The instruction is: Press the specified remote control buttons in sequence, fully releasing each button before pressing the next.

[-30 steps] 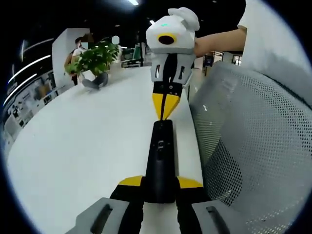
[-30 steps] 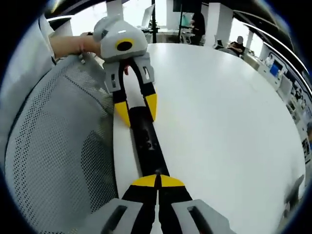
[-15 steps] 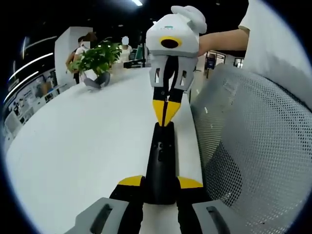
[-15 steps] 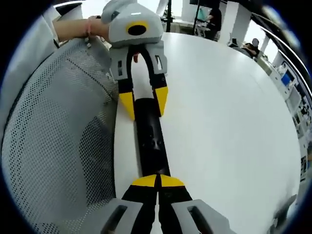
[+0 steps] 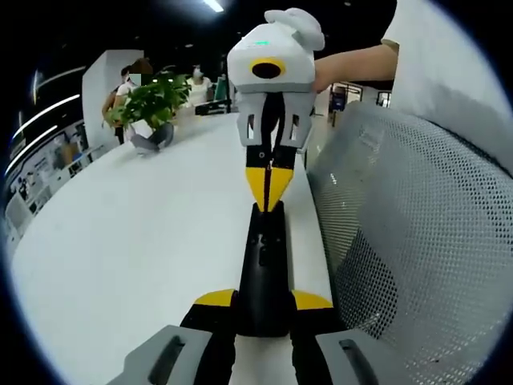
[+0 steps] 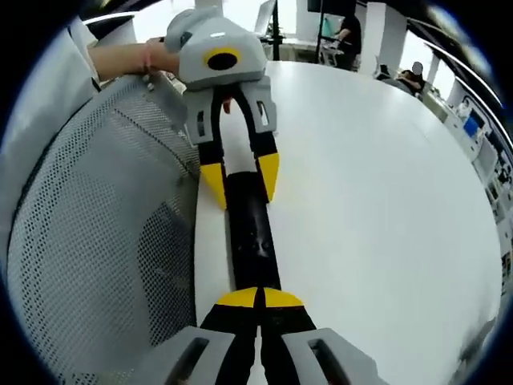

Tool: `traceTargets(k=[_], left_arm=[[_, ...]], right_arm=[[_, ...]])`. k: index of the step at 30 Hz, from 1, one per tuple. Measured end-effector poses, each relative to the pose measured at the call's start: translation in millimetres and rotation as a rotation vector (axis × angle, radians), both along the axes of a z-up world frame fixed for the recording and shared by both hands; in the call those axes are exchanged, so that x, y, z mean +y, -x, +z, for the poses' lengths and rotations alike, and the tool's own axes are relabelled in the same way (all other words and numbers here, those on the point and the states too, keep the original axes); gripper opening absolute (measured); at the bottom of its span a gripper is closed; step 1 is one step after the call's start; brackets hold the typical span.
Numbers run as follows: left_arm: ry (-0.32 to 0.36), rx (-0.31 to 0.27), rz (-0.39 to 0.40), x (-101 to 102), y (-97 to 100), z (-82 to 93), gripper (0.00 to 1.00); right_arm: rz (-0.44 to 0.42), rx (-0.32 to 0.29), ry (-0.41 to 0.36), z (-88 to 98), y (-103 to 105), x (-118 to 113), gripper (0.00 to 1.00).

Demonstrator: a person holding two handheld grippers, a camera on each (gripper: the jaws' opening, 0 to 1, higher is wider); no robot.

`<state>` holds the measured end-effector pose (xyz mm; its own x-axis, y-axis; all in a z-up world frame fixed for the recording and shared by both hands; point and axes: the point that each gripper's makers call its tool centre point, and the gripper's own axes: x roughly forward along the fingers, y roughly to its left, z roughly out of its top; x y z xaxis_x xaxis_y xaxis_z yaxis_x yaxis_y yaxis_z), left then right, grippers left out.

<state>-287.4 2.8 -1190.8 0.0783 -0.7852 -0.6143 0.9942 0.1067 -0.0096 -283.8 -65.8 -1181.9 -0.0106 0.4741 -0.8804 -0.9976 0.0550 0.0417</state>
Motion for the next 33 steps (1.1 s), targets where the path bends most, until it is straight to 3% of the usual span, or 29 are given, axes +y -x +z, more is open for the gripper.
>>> traceTargets(k=[9, 12, 15, 18, 21, 23, 24, 26, 30, 33], left_arm=[[0.005, 0.003, 0.002, 1, -0.3, -0.2, 0.24], [0.003, 0.003, 0.000, 1, -0.1, 0.0, 0.24], [-0.003, -0.004, -0.009, 1, 0.5, 0.3, 0.24], [-0.002, -0.001, -0.006, 1, 0.3, 0.4, 0.24], [0.001, 0.002, -0.001, 1, 0.0, 0.5, 0.24], [0.002, 0.003, 0.000, 1, -0.3, 0.4, 0.24], [0.002, 0.004, 0.000, 1, -0.2, 0.5, 0.24], [0.002, 0.004, -0.003, 0, 0.3, 0.4, 0.24], [0.003, 0.005, -0.006, -1, 0.6, 0.1, 0.24], [0.004, 0.005, -0.005, -1, 0.3, -0.1, 0.24]], right_arm=[[0.014, -0.023, 0.007, -0.9, 3, 2, 0.00], [0.012, -0.028, 0.050, -2.0, 2, 4, 0.00], [0.069, -0.065, 0.090, -3.0, 3, 4, 0.00], [0.034, -0.063, 0.057, -2.0, 1, 2, 0.00], [-0.059, -0.008, -0.037, 1.2, 1, 2, 0.00], [-0.097, 0.017, -0.051, 1.8, 0, 1, 0.00], [-0.111, 0.003, -0.061, 3.4, -3, 2, 0.00], [-0.091, -0.013, -0.083, 7.1, -3, 6, 0.04], [-0.026, 0.006, -0.025, -2.8, 4, 5, 0.08], [-0.015, 0.005, -0.036, 0.5, 3, 6, 0.08]])
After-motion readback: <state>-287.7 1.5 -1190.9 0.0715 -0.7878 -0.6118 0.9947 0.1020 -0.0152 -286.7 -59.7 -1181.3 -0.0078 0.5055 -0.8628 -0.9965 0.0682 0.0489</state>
